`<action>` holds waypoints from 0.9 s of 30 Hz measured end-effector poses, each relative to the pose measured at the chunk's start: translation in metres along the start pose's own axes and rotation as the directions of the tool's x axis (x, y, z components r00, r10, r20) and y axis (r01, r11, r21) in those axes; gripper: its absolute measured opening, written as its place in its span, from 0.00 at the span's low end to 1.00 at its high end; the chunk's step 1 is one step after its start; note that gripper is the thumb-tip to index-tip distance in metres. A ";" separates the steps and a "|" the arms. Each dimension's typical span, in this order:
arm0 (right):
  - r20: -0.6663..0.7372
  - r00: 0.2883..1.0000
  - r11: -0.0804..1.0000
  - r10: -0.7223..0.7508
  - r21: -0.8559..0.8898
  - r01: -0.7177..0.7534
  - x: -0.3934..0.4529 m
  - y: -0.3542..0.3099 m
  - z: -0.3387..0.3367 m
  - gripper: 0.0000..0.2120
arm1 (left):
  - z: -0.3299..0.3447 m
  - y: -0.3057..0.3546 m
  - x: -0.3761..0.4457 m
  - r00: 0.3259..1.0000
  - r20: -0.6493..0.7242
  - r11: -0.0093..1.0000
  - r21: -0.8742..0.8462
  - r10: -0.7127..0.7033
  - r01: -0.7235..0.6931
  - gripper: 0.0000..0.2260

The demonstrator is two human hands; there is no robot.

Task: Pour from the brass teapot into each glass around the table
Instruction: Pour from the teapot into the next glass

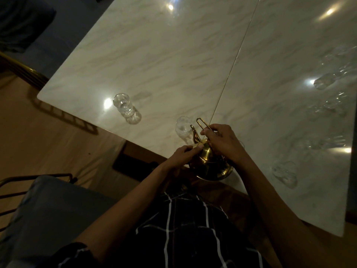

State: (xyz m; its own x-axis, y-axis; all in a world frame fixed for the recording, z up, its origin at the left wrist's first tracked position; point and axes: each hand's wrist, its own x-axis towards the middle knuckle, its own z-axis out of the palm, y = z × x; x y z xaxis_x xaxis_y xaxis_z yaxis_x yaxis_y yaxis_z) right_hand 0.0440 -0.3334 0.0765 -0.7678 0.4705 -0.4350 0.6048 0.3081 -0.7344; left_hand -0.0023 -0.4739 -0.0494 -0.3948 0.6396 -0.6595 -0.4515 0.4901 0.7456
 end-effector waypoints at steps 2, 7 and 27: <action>-0.005 1.000 1.000 -0.003 -0.003 0.003 0.000 0.000 0.000 0.10 | 0.000 0.000 0.000 1.000 -0.004 1.000 0.010 0.000 0.000 0.25; -0.006 1.000 1.000 -0.018 -0.021 0.018 0.000 0.000 -0.001 0.11 | 0.002 0.000 0.000 0.999 -0.018 0.999 -0.039 -0.027 0.027 0.27; -0.009 1.000 1.000 -0.004 -0.019 0.003 -0.005 -0.003 0.001 0.10 | 0.002 0.003 -0.008 0.999 -0.016 0.996 -0.079 -0.043 0.041 0.24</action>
State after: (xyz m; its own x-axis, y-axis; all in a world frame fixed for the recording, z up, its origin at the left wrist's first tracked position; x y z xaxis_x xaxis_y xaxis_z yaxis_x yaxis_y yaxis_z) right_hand 0.0453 -0.3377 0.0803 -0.7680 0.4771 -0.4273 0.6060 0.3252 -0.7259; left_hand 0.0010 -0.4763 -0.0416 -0.3879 0.6087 -0.6921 -0.5292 0.4677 0.7080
